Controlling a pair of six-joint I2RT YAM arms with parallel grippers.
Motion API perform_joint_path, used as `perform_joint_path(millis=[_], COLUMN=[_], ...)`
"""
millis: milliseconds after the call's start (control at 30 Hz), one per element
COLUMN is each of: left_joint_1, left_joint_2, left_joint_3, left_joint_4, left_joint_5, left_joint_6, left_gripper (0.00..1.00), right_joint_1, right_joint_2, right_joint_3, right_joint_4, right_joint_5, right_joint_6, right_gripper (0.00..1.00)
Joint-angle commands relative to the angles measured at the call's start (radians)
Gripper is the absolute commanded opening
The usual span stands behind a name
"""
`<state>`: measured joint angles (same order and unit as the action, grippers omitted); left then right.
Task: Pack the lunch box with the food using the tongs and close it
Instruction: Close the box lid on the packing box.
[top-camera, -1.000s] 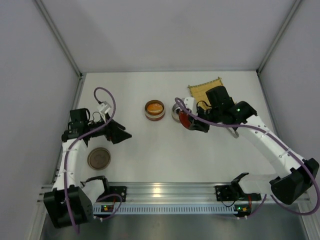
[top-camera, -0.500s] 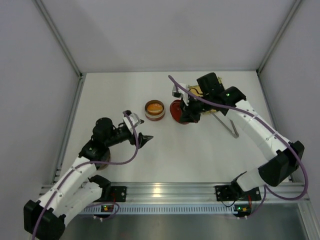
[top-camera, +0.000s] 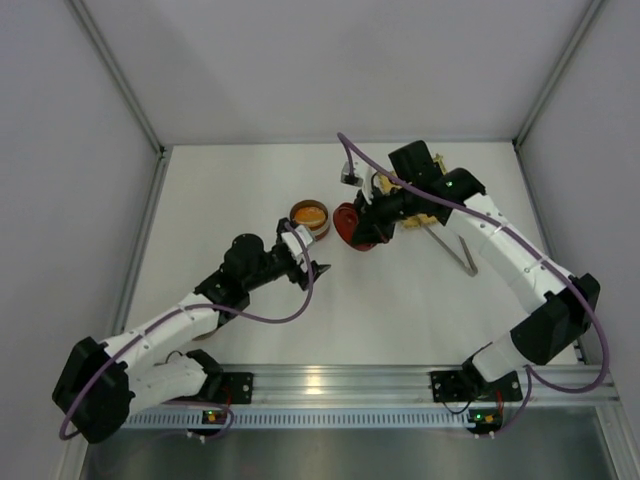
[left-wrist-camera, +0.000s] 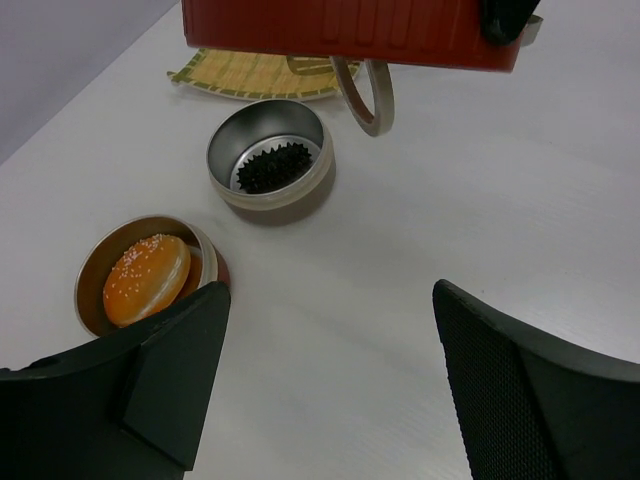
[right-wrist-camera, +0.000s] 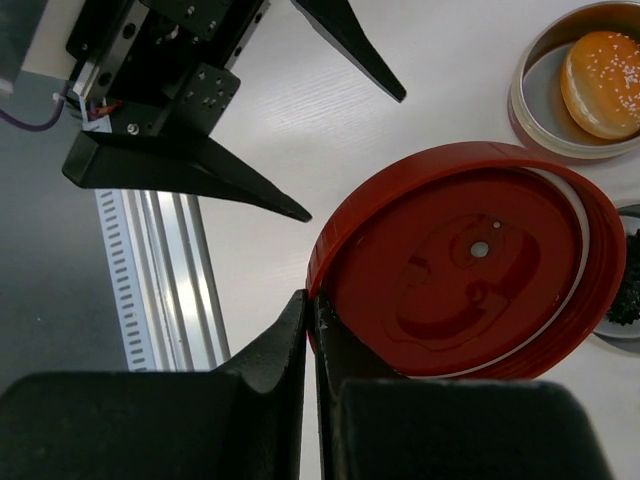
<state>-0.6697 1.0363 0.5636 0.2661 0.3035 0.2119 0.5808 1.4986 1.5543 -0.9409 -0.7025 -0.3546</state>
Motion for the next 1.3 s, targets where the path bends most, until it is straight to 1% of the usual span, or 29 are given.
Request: perform_joint_path(millis=[0,133,233,300,367,500,600,700,733,833,867,900,933,1000,1033,1067,1133,1167,1233,1267], left_joint_1=[-0.016,-0.039,-0.05,-0.062,-0.083,-0.088,-0.088,-0.088,-0.088,-0.088,-0.088,-0.088,-0.088,-0.088,-0.088,-0.088,-0.087,-0.085,-0.054,-0.038], left_joint_2=[0.044,0.1,0.137,0.149,0.162,0.171,0.172,0.176,0.177,0.18,0.177,0.177,0.176,0.169,0.166,0.16,0.15,0.134,0.12,0.116], left_joint_3=[0.05,0.065,0.075,0.085,0.084,0.09,0.094,0.107,0.113,0.124,0.122,0.121,0.122,0.121,0.122,0.128,0.142,0.18,0.243,0.283], left_joint_4=[0.189,0.254,0.332,0.363,0.384,0.409,0.423,0.426,0.423,0.404,0.403,0.4,0.391,0.384,0.377,0.355,0.309,0.206,0.046,-0.041], left_joint_5=[-0.011,0.005,0.014,0.034,0.025,-0.007,-0.004,-0.023,-0.029,-0.055,-0.053,-0.053,-0.046,-0.035,-0.035,-0.047,-0.055,-0.05,-0.017,0.009], left_joint_6=[-0.005,-0.026,-0.06,-0.062,-0.049,-0.048,-0.04,-0.037,-0.031,-0.011,-0.003,0.006,0.006,0.006,0.0,-0.005,0.001,0.006,-0.003,-0.008], left_gripper=[0.87,0.86,0.85,0.83,0.81,0.72,0.68,0.6,0.55,0.44,0.37,0.34,0.28,0.19,0.14,0.0,0.0,0.0,0.0,0.0], right_joint_1=[0.021,0.021,0.022,0.021,0.021,0.021,0.021,0.021,0.021,0.021,0.021,0.021,0.021,0.021,0.017,0.014,0.001,-0.009,-0.051,-0.071], right_joint_2=[0.018,0.026,0.032,0.032,0.038,0.035,0.038,0.041,0.041,0.041,0.041,0.041,0.041,0.041,0.043,0.045,0.045,0.042,0.037,0.032], right_joint_3=[0.066,0.07,0.052,0.043,0.038,0.032,0.033,0.032,0.029,0.029,0.03,0.029,0.03,0.032,0.033,0.033,0.039,0.041,0.046,0.046], right_joint_4=[0.047,0.066,0.085,0.094,0.096,0.105,0.113,0.114,0.116,0.117,0.117,0.122,0.122,0.126,0.129,0.129,0.122,0.116,0.097,0.093], right_joint_5=[-0.061,-0.075,-0.095,-0.098,-0.107,-0.14,-0.163,-0.181,-0.186,-0.201,-0.206,-0.213,-0.218,-0.229,-0.232,-0.23,-0.215,-0.201,-0.163,-0.16], right_joint_6=[0.045,0.071,0.086,0.095,0.098,0.121,0.138,0.144,0.147,0.157,0.163,0.167,0.172,0.18,0.184,0.19,0.192,0.186,0.174,0.172], right_gripper=[0.0,0.0,0.0,0.0,0.0,0.0,0.0,0.0,0.0,0.0,0.0,0.0,0.0,0.0,0.0,0.0,0.0,0.1,0.37,0.62])
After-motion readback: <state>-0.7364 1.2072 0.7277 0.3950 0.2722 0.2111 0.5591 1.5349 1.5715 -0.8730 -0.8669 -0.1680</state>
